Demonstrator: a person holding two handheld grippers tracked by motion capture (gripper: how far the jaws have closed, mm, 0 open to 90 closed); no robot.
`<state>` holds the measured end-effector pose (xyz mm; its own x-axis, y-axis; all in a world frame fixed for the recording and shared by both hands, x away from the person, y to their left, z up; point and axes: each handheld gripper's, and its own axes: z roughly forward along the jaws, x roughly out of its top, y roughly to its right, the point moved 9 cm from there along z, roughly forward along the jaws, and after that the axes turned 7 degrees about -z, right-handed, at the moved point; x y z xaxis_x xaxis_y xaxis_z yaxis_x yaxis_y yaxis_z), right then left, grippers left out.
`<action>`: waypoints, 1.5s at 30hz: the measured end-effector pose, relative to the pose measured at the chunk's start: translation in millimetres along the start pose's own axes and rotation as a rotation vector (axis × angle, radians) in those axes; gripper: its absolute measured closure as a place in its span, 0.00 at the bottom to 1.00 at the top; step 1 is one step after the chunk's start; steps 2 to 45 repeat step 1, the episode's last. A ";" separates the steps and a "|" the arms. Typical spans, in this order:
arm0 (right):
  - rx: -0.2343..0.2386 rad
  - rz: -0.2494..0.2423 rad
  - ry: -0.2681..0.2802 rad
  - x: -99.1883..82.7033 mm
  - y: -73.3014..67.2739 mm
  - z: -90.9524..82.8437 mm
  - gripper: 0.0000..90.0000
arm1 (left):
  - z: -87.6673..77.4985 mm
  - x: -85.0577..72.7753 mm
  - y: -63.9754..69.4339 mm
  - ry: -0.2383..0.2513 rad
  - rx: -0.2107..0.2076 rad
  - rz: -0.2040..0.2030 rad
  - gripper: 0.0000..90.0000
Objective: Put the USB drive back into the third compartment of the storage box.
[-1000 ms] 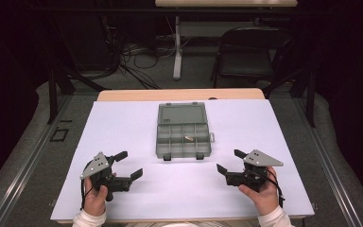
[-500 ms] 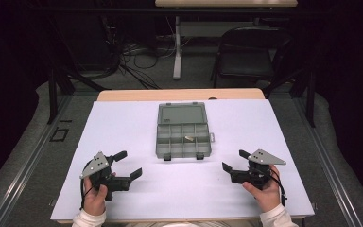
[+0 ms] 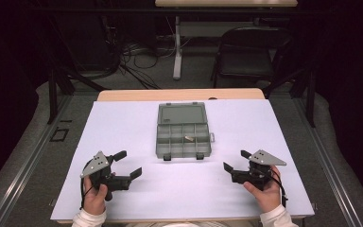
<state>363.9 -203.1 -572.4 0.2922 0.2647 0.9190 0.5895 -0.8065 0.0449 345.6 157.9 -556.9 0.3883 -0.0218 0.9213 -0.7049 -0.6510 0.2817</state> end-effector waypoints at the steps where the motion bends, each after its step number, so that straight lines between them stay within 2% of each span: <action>1: -0.002 -0.004 0.001 0.1 0.7 -0.1 0.16 | 0.0 -0.1 -0.1 -0.001 -0.001 0.000 0.07; 45: -0.002 -0.004 0.001 0.1 0.7 -0.1 0.16 | 0.0 -0.1 -0.1 -0.001 -0.001 0.000 0.07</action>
